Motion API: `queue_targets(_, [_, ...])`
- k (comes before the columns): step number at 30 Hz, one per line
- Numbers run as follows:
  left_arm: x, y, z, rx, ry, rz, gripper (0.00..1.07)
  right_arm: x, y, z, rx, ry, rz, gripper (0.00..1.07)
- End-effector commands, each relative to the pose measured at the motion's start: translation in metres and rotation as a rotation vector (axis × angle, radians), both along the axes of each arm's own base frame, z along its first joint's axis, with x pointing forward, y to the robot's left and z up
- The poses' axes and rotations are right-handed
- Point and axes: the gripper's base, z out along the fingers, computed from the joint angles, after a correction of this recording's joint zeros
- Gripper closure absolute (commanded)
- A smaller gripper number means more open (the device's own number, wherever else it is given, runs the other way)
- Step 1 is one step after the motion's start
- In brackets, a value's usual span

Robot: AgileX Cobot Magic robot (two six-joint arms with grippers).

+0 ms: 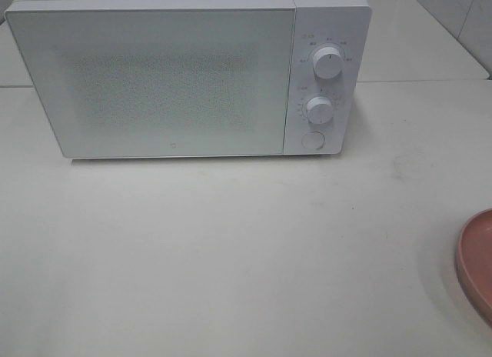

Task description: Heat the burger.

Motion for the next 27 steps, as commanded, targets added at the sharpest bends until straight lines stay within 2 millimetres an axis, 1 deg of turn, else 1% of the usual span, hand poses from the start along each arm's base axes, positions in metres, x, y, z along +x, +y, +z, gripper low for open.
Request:
queue_targets(1, [-0.0034, -0.0001, -0.0003, -0.005, -0.035, 0.007, 0.06, -0.0031, -0.0002, 0.0001, -0.003, -0.032, 0.004, 0.32])
queue_targets(27, [-0.0025, 0.0, -0.0003, -0.004, -0.029, 0.008, 0.06, -0.0025, -0.0001, 0.0001, -0.003, -0.028, 0.004, 0.32])
